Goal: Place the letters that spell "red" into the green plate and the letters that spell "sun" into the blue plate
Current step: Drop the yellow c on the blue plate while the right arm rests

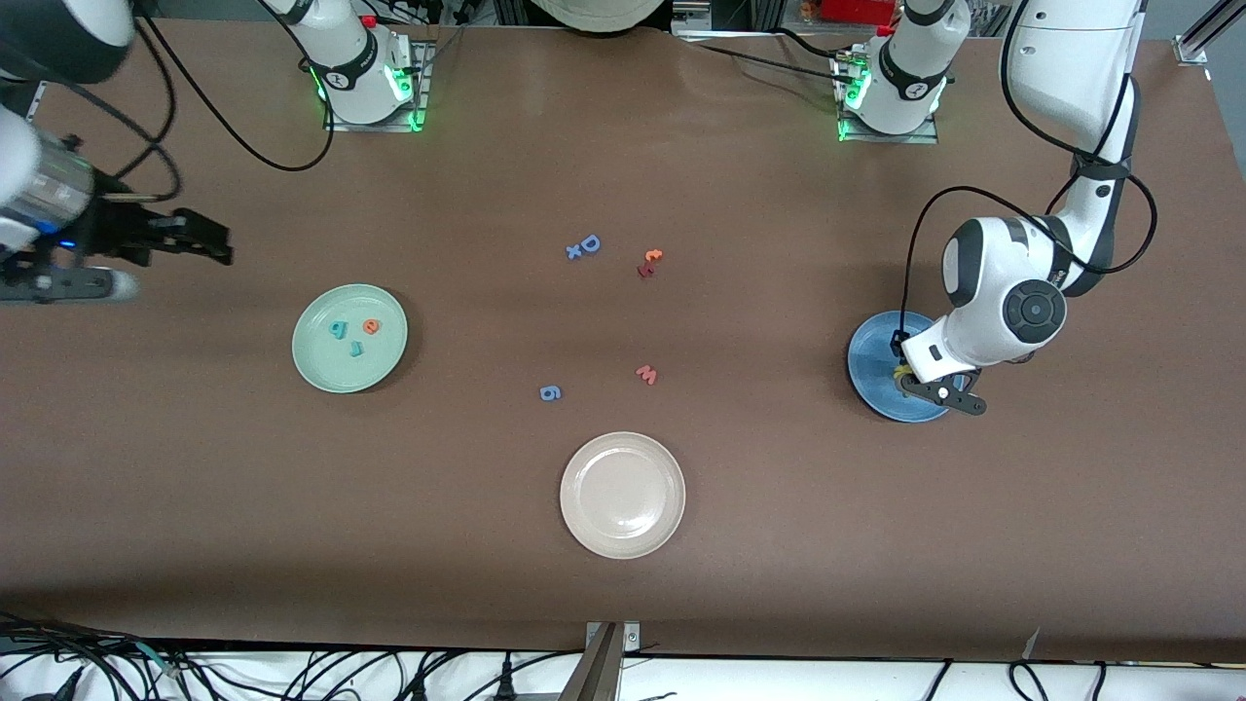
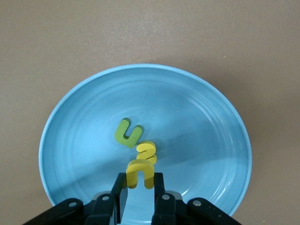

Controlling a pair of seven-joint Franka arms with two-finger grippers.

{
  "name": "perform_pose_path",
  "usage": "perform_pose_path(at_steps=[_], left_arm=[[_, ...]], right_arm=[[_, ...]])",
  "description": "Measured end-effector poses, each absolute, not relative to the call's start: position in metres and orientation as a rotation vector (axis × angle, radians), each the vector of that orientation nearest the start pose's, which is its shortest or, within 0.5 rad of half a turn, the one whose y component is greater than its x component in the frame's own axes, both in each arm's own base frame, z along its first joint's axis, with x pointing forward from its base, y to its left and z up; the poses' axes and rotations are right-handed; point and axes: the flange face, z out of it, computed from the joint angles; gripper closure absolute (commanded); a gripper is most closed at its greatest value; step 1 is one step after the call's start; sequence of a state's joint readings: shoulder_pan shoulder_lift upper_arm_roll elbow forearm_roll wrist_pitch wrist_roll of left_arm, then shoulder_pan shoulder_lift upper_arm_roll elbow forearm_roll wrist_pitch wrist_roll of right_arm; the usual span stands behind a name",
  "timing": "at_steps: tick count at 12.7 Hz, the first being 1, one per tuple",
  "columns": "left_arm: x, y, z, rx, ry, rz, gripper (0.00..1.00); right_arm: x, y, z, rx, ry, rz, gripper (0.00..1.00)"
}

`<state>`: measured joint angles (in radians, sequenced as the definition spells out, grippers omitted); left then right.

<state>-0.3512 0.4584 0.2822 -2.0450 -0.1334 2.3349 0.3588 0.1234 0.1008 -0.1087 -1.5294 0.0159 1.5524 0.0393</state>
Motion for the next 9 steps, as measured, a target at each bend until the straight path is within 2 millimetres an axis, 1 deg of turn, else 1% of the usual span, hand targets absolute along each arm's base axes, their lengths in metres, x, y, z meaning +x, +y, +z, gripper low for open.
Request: perform_pose_path(at_steps=[1,2,3,5,6,7,8,9], left_arm=[[0.578,-0.043,0.21,-3.071,0.538,0.233,0.13],[0.578,-0.043,0.21,-3.071,0.538,0.234,0.04],[0.578,-0.043,0.21,-3.071,0.539,0.234,0.01],[0.579,-0.043,0.21,-3.071,0.539,0.23,0.0],[0.581,-0.044,0.215,-3.072,0.54,0.215,0.0],[0.587,-0.046,0.227,-3.077,0.543,0.176,0.0],[0.593,-0.048,0.251,-3.085,0.548,0.115,0.0],[0.597,-0.05,0.279,-3.095,0.552,0.049,0.0]], right_arm=[[0.577,-0.011,0.593,-3.132,0.097,0.09,0.0],[0.57,-0.026,0.598,-3.128,0.13,0.088,0.0],[0.562,-0.028,0.602,-3.125,0.136,0.102,0.0],[0.554,-0.011,0.605,-3.136,0.094,0.105,0.0],[0.554,-0.004,0.605,-3.144,0.078,0.103,0.0],[0.555,-0.002,0.604,-3.148,0.071,0.098,0.0],[0.555,-0.002,0.603,-3.149,0.072,0.096,0.0],[0.556,-0.004,0.602,-3.15,0.075,0.09,0.0]])
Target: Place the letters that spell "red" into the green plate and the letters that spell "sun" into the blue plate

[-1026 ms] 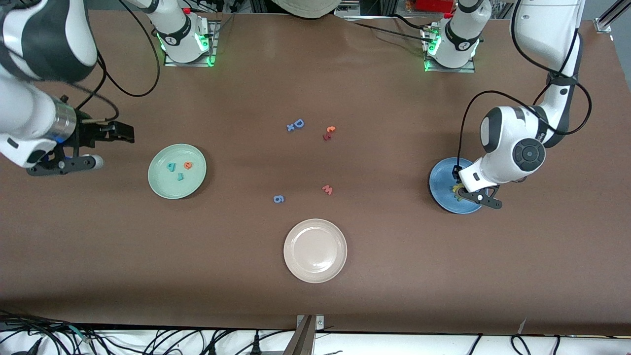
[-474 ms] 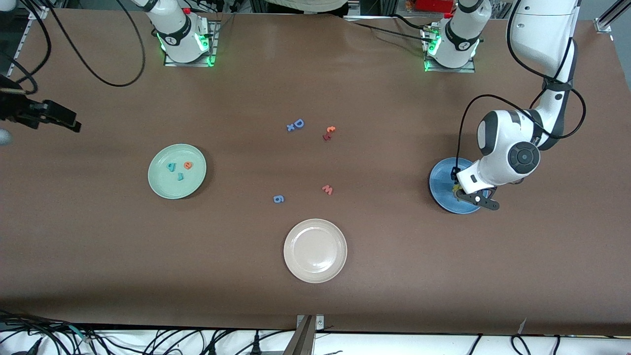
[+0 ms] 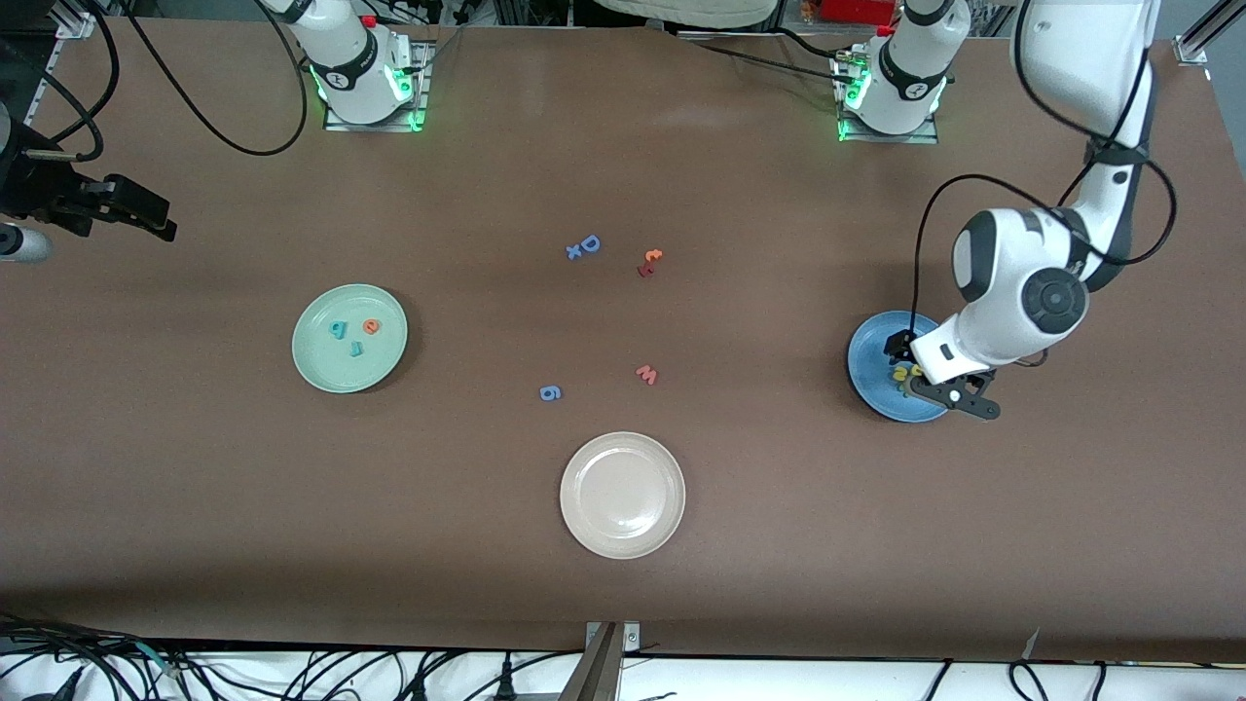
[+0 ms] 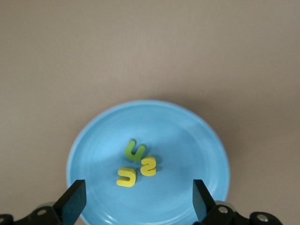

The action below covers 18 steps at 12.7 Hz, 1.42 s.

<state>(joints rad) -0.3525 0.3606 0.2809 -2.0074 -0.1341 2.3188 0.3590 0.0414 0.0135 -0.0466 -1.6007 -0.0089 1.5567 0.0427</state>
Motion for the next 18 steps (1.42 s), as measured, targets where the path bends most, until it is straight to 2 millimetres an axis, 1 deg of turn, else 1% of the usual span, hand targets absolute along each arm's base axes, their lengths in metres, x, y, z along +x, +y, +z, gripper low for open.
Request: perform_pose_path(at_steps=[1,3,5,6,7,8,10,11,13,14,16,18], left_arm=[[0.599,-0.051,0.309,-3.107,0.554,-0.009,0.0],[0.594,-0.046,0.366,-3.138,0.55,-0.081,0.0],[0.588,-0.04,0.419,-3.173,0.549,-0.082,0.0],[0.584,-0.039,0.442,-3.19,0.531,-0.062,0.0],[0.582,-0.043,0.461,-3.187,0.503,-0.035,0.0],[0.582,-0.051,0.48,-3.16,0.481,-0.019,0.0],[0.583,-0.074,0.514,-3.116,0.483,-0.039,0.0],[0.585,-0.079,0.53,-3.104,0.487,-0.069,0.0],[0.589,-0.076,0.552,-3.102,0.478,-0.125,0.0],[0.59,-0.076,0.557,-3.099,0.478,-0.142,0.0],[0.591,-0.074,0.561,-3.089,0.476,-0.153,0.0],[0.592,-0.063,0.566,-3.091,0.444,-0.166,0.0]], right_arm=[[0.556,-0.005,0.601,-3.15,0.079,0.084,0.0],[0.557,-0.005,0.601,-3.15,0.078,0.079,0.0],[0.56,-0.004,0.599,-3.151,0.077,0.061,0.0],[0.561,-0.004,0.598,-3.151,0.075,0.061,0.0],[0.561,-0.003,0.598,-3.154,0.071,0.06,0.0],[0.561,-0.003,0.598,-3.16,0.065,0.06,0.0],[0.56,-0.003,0.597,-3.161,0.06,0.071,0.0],[0.56,-0.001,0.597,-3.161,0.054,0.072,0.0],[0.559,0.004,0.597,-3.162,0.037,0.074,0.0],[0.559,0.006,0.597,-3.162,0.032,0.074,0.0],[0.559,0.006,0.598,-3.162,0.031,0.074,0.0],[0.559,0.006,0.598,-3.162,0.03,0.074,0.0]])
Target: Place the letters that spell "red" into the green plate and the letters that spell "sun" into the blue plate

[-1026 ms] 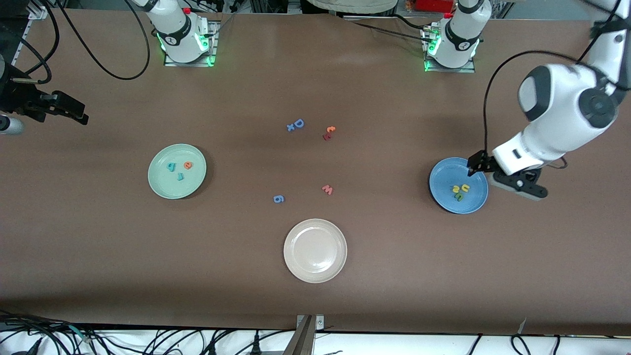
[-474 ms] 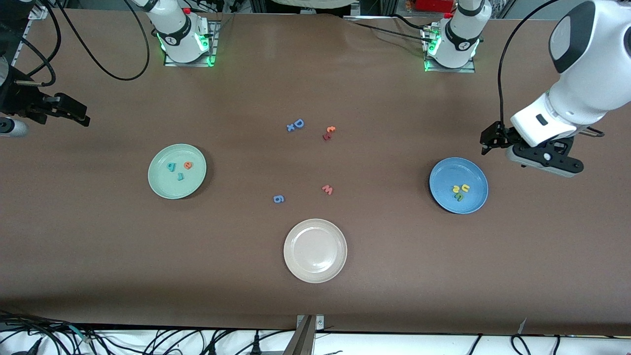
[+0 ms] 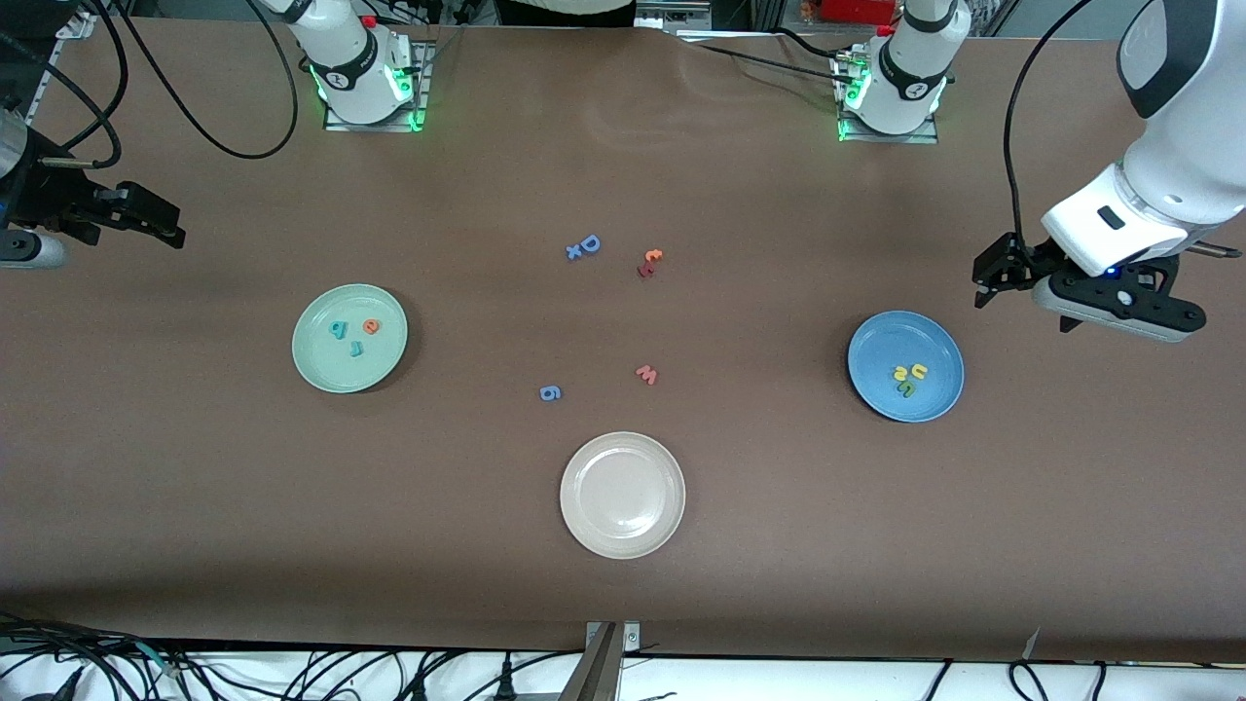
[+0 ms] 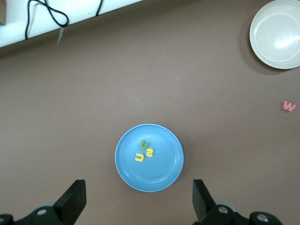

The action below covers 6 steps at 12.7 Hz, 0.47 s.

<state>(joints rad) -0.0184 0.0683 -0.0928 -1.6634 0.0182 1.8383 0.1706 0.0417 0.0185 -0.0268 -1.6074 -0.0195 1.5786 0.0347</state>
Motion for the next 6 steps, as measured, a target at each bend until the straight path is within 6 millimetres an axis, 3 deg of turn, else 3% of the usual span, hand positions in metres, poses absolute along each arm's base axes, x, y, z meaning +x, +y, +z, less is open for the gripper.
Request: perform_pose_path(at_steps=[3,6], left_arm=[[0.589,-0.037,0.586,-3.091,0.372,-0.216,0.0],[0.581,-0.035,0.581,-3.112,0.263,-0.126,0.0]], right_arm=[[0.559,0.009,0.598,-3.162,0.02,0.074,0.0],[0.559,0.01,0.598,-3.162,0.02,0.074,0.0]])
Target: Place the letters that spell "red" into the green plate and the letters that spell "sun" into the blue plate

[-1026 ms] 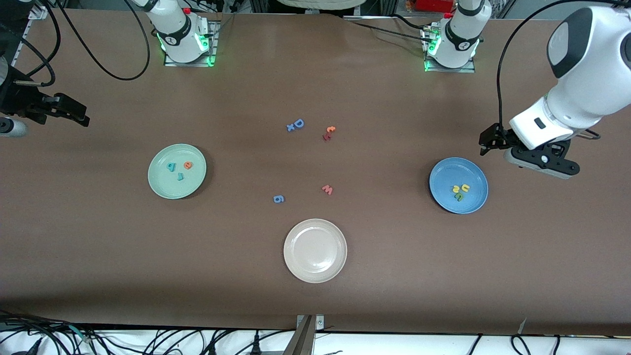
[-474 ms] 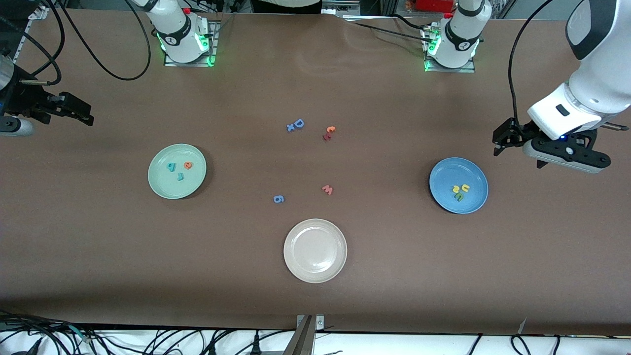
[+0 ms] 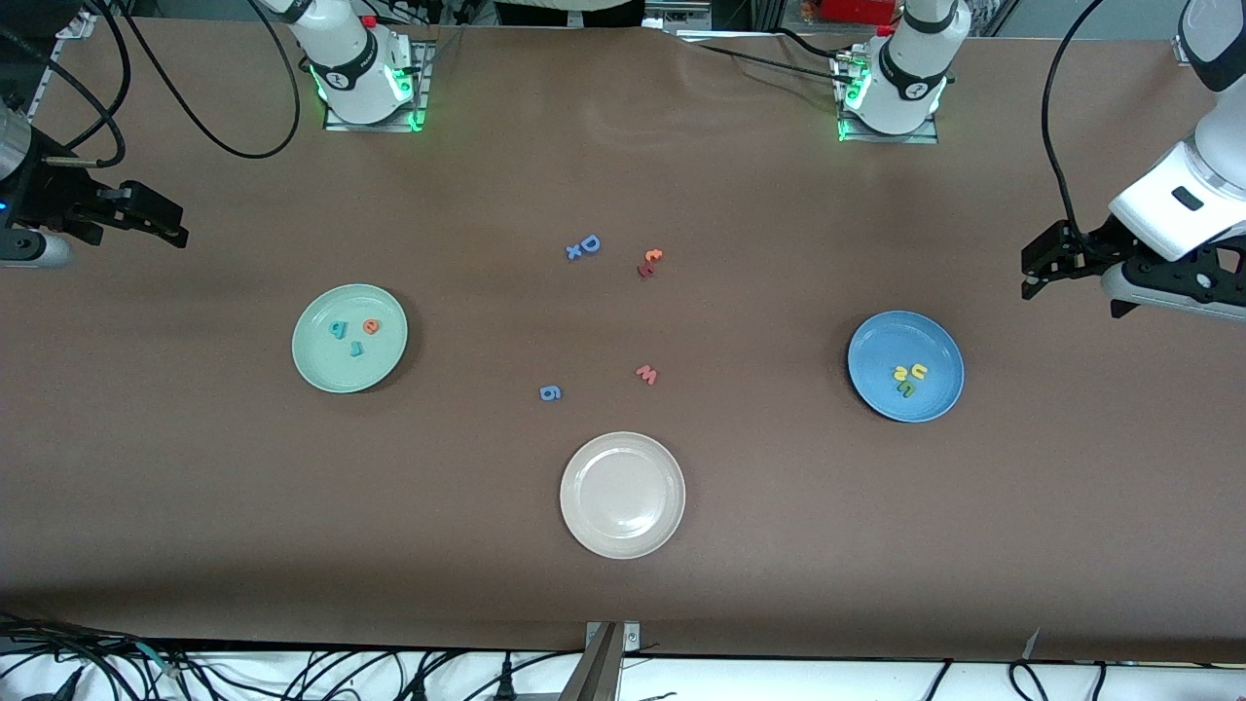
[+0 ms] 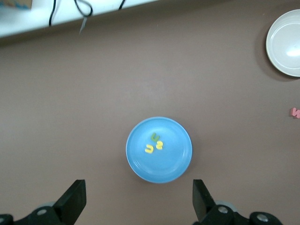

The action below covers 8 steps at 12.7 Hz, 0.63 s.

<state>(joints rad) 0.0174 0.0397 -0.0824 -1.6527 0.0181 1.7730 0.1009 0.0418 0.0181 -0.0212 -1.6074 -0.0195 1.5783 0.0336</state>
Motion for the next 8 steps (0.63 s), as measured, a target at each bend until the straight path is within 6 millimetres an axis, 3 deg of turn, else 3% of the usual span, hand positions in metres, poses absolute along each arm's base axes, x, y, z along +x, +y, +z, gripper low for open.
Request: perform_pose_path(at_steps=[3,8], left_arm=[[0.5775,-0.0441,0.5776,-3.128,0.09,-0.085,0.0],[0.5761,-0.0446,0.579,-3.128,0.071,-0.085,0.0]], right_arm=[[0.5589,0.0097,0.5978,-3.162,0.019,0.074,0.0],[0.5589,0.0088,0.5978,-3.162,0.021,0.075,0.0]])
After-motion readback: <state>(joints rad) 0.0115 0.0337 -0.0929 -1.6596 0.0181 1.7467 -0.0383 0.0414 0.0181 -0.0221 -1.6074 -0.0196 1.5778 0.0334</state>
